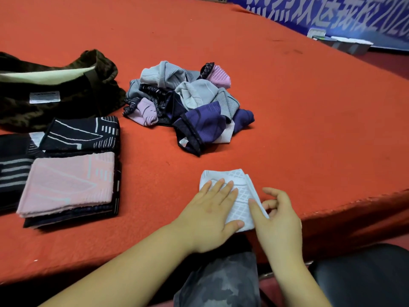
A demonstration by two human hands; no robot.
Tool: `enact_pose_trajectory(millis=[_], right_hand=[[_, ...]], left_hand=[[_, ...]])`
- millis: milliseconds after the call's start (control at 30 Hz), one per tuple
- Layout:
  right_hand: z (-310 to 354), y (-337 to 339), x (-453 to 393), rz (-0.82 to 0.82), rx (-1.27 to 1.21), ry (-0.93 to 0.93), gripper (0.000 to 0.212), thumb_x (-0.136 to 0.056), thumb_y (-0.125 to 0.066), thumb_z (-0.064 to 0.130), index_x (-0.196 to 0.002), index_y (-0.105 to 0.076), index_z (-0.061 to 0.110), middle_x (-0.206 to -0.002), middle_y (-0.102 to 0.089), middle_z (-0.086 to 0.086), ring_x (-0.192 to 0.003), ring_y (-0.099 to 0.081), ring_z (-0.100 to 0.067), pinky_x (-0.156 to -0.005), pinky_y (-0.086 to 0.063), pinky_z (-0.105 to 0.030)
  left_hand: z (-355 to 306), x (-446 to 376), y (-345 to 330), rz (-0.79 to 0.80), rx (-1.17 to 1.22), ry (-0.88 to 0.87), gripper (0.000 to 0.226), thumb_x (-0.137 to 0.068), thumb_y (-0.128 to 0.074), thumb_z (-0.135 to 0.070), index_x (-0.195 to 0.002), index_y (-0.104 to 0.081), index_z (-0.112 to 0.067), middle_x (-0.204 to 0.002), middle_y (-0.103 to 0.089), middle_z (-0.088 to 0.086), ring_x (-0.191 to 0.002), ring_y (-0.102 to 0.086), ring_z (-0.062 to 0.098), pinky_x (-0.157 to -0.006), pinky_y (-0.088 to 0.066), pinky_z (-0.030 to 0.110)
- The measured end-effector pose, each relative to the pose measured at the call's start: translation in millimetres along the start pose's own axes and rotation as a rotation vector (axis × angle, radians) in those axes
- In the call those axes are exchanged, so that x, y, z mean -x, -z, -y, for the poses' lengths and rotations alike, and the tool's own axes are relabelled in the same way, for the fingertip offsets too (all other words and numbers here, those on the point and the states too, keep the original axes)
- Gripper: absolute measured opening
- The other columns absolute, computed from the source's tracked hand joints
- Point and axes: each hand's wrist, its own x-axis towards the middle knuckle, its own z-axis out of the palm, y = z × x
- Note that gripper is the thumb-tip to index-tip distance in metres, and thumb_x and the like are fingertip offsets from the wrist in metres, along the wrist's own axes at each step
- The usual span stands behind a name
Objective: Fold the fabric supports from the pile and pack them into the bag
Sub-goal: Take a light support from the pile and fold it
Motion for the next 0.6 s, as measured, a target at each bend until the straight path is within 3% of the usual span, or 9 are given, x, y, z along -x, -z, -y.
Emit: enact_pose_trajectory(millis=[67, 200, 333, 500, 600], right_hand=[[-1.3, -1.0, -1.9, 0.000, -0.012, 0.003, 0.028, -0.078, -0.067, 0.023, -0.101, -0.052, 0.032, -0.066, -0.059, 0.007, -0.076, -0.060, -0.020, -0.086, -0.045, -0.051], [-6.9, -3.4, 2.0, -0.064, -0.004, 0.008, 0.022, -0.069, -0.052, 0.030, -0.091, -0.053, 0.033, -0.062, -0.054, 0.004, -0.069, -0.057, -0.017, -0.082, -0.046, -0.050], [-14.6, -6.1, 1.4, -0.070, 0.060, 0.042, 0.023, -0.070, -0.049, 0.029, -0.091, -0.058, 0.028, -0.065, -0.052, 0.006, -0.071, -0.054, -0.015, -0.084, -0.044, -0.047], [-16.6, -8.5, -3.0, -0.097, 0.279, 0.212, 0.025, -0.073, -0.056, 0.020, -0.096, -0.064, 0.024, -0.086, -0.058, 0.007, -0.085, -0.052, -0.021, -0.086, -0.029, -0.033], [-6.9, -11.6, -5.7, -0.130, 0.351, 0.414, 0.034, -0.070, -0.056, 0.012, -0.101, -0.065, 0.021, -0.098, -0.063, 0.003, -0.093, -0.055, -0.022, -0.089, -0.032, -0.033]], left_hand=[[2.4, -0.2, 0.5, -0.029, 0.002, 0.000, 0.091, -0.074, 0.006, -0.066, -0.151, 0.005, -0.017, -0.159, 0.014, 0.001, -0.144, 0.019, 0.014, -0.106, 0.027, 0.024], [10.6, 1.0, 0.7, -0.088, -0.014, 0.010, 0.097, -0.070, 0.008, -0.064, -0.152, 0.001, -0.014, -0.158, 0.014, 0.004, -0.141, 0.025, 0.017, -0.102, 0.030, 0.024], [12.3, 1.2, -2.7, -0.092, -0.016, 0.013, 0.097, -0.071, 0.006, -0.066, -0.152, -0.001, -0.012, -0.158, 0.015, 0.006, -0.132, 0.033, 0.015, -0.102, 0.030, 0.025], [13.1, -0.1, -8.7, -0.078, -0.050, 0.074, 0.101, -0.065, 0.013, -0.067, -0.151, 0.006, -0.014, -0.158, 0.016, 0.004, -0.130, 0.032, 0.009, -0.105, 0.028, 0.027], [13.4, 1.3, -11.0, -0.070, -0.025, 0.065, 0.101, -0.064, 0.013, -0.067, -0.151, 0.006, -0.016, -0.155, 0.020, -0.003, -0.132, 0.029, 0.007, -0.109, 0.022, 0.027]])
